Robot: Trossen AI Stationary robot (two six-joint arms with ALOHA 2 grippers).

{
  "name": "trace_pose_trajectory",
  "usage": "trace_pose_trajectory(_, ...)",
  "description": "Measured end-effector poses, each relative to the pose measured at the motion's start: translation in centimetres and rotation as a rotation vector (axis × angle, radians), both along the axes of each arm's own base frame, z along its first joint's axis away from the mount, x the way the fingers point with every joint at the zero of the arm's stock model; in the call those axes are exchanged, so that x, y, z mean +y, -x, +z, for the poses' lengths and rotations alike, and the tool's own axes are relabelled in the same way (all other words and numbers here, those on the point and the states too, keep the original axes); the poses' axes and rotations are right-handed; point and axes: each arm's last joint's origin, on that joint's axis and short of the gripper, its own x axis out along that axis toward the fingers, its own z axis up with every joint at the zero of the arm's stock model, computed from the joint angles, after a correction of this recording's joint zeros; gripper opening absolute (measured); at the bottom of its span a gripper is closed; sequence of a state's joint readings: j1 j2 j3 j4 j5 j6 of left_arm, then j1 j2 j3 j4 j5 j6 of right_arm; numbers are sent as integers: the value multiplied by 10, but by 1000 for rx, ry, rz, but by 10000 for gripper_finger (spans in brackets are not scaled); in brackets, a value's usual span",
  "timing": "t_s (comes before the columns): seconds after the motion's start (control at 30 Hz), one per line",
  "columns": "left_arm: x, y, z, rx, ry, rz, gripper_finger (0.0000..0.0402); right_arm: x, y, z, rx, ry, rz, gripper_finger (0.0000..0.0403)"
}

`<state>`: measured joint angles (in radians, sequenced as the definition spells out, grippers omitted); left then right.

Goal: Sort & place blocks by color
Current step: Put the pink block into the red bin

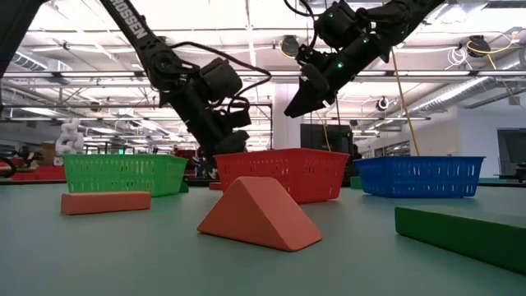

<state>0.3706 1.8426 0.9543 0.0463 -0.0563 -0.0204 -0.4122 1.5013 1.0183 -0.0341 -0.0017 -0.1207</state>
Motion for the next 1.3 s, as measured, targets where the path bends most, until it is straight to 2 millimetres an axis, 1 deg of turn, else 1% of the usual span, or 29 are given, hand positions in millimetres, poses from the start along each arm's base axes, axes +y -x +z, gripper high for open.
trace_pose_trajectory(0.17,2,-1,1,-10,-40,33,234,0,0,0,0,0,0,222)
trace_pose_trajectory(0.3,3,-2,1,-18,-40,42,229,0,0,0,0,0,0,222)
trace_pose_trajectory(0.37,2,-1,1,-14,-37,43,211,0,0,0,1,1,1,222)
trace_pose_trajectory(0.4,2,-1,0,-9,-32,44,195,0,0,0,2,2,2,222)
trace_pose_trajectory(0.5,3,0,0,-7,5,11,128,0,0,0,3,6,4,222)
trace_pose_trajectory(0.67,10,3,2,-31,40,2,128,0,0,0,1,19,11,222)
trace_pose_trajectory(0.77,11,7,14,-54,34,13,128,0,0,0,1,20,12,222)
trace_pose_trajectory(0.87,8,11,38,-114,22,6,128,0,0,0,2,20,12,222)
trace_pose_trajectory(0.97,-7,15,75,-232,21,-50,128,0,0,0,5,26,17,222)
trace_pose_trajectory(1.03,-26,20,99,-295,16,-106,128,0,0,0,6,28,18,222)
trace_pose_trajectory(1.1,-49,20,115,-345,2,-180,128,0,0,0,10,26,18,222)
trace_pose_trajectory(1.2,-84,14,123,-390,1,-292,128,0,0,0,11,27,18,222)
trace_pose_trajectory(1.3,-110,8,119,-384,-10,-323,128,0,0,0,8,32,22,222)
